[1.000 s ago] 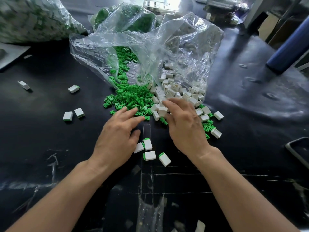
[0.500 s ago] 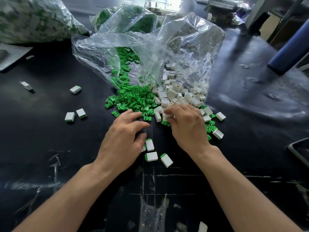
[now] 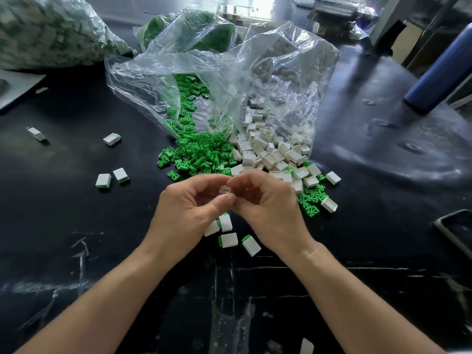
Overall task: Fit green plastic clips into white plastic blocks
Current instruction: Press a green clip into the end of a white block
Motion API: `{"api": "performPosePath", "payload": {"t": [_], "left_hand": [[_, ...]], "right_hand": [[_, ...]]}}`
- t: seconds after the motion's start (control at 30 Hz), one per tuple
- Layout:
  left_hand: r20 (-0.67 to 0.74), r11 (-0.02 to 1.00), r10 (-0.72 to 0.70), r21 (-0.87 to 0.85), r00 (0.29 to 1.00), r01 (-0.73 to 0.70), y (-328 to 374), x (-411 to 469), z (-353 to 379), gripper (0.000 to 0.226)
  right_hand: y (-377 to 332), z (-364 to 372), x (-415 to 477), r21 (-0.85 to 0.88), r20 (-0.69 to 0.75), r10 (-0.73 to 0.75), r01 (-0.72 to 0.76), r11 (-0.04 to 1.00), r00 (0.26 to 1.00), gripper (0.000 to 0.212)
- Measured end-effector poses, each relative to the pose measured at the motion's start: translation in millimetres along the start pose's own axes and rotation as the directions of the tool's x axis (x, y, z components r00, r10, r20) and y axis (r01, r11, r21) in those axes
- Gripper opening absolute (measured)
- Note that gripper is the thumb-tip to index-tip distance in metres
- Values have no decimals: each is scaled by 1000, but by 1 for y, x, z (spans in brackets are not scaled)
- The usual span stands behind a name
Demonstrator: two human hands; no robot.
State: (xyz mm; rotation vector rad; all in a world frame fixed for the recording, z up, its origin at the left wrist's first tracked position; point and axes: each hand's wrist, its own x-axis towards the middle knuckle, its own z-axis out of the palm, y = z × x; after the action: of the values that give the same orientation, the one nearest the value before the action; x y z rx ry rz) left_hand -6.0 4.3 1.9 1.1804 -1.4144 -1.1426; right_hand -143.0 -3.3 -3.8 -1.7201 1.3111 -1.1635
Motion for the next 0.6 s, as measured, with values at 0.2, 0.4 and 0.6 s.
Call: {"api": "performPosePath", "payload": {"t": [0.2,0.4,0.6], "left_hand": [[-43,993,-107,-50,993,104,-4,2,0,15],[-177,980,-108,146,978,135,-13,6,-4,6],[-260,983,-92,130,961,129,-15,7,-6,12]], "right_hand": [[2,0,-1,6,23,13,-13,1000,1000,26],[6,-4,4,-304,51,-1,16,952,999,15],[13,7,12,-674,265,-139,287,680,954,43]]}}
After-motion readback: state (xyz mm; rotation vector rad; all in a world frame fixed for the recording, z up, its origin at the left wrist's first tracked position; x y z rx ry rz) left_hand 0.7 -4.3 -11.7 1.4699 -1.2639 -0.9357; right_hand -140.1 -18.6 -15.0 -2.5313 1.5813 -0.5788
